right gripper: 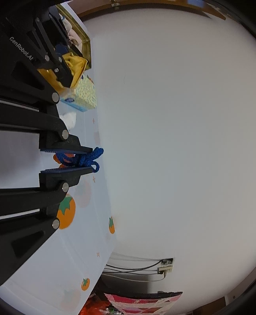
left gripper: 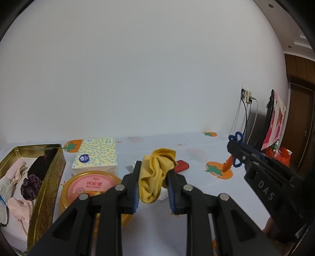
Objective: Organize soft objects
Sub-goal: 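Carry the yellow cloth and blue string toward the gold tray, then lower both grippers over the gold tray and open them to drop the items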
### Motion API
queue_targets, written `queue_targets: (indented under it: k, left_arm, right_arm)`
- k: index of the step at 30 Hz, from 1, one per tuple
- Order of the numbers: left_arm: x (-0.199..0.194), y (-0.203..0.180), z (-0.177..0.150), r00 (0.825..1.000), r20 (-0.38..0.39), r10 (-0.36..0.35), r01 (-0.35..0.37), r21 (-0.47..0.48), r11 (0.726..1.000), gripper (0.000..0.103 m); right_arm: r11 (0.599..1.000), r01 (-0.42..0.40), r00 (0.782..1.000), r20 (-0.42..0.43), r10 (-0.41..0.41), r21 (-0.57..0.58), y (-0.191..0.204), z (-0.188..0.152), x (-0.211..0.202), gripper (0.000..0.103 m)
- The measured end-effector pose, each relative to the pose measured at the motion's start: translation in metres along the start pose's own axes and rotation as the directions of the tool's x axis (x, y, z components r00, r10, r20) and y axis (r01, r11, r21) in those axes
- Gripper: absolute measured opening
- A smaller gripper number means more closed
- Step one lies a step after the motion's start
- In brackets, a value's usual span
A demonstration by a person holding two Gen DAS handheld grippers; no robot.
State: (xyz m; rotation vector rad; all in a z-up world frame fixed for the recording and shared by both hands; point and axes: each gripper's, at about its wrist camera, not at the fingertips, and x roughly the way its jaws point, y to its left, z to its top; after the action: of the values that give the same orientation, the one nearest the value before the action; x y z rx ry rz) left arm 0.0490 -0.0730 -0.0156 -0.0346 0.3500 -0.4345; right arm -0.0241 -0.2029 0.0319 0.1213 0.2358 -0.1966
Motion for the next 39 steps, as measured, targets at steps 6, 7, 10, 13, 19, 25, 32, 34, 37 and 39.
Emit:
queue_targets:
  k: [6, 7, 10, 13, 19, 25, 32, 34, 37, 39]
  left_arm:
    - [-0.007, 0.009, -0.001, 1.0, 0.005, -0.004, 0.004, -0.019, 1.0, 0.021]
    - [-0.009, 0.011, -0.001, 1.0, 0.008, -0.005, 0.005, -0.018, 1.0, 0.021]
    - [-0.016, 0.015, -0.002, 1.0, 0.02, -0.003, 0.003, -0.014, 1.0, 0.021]
    - [-0.021, 0.023, -0.002, 1.0, 0.023, 0.002, -0.002, -0.03, 1.0, 0.021]
    - [-0.034, 0.043, -0.003, 0.999, 0.039, 0.015, -0.013, -0.058, 0.998, 0.021]
    - [-0.05, 0.068, -0.001, 0.997, 0.057, 0.05, -0.045, -0.071, 0.996, 0.021]
    - [-0.073, 0.11, 0.008, 0.989, 0.076, 0.13, -0.121, -0.113, 0.986, 0.021]
    - [-0.078, 0.123, 0.011, 0.985, 0.075, 0.157, -0.147, -0.124, 0.981, 0.021]
    - [-0.083, 0.14, 0.015, 0.979, 0.07, 0.193, -0.183, -0.137, 0.974, 0.021]
    - [-0.086, 0.149, 0.017, 0.974, 0.066, 0.216, -0.206, -0.14, 0.968, 0.021]
  right_arm:
    - [1.0, -0.031, 1.0, 0.001, 0.031, -0.005, 0.02, -0.003, -0.003, 0.014]
    - [0.999, -0.035, 0.999, 0.002, 0.035, -0.007, 0.023, -0.004, -0.004, 0.014]
    - [0.999, -0.048, 0.999, 0.005, 0.048, -0.017, 0.033, -0.005, -0.005, 0.014]
    - [0.998, -0.066, 0.998, 0.001, 0.066, -0.017, 0.041, -0.006, -0.004, 0.014]
    - [0.993, -0.117, 0.993, -0.006, 0.117, -0.029, 0.066, -0.009, -0.006, 0.014]
    - [0.984, -0.176, 0.984, -0.012, 0.176, -0.022, 0.089, -0.008, -0.006, 0.014]
    - [0.97, -0.243, 0.97, -0.012, 0.242, -0.021, 0.122, 0.001, 0.001, 0.014]
    - [0.964, -0.267, 0.964, -0.017, 0.267, -0.016, 0.133, 0.002, 0.003, 0.014]
    - [0.954, -0.3, 0.954, -0.022, 0.3, -0.016, 0.151, 0.002, 0.007, 0.014]
    - [0.947, -0.32, 0.947, -0.025, 0.319, -0.024, 0.164, 0.002, 0.009, 0.014]
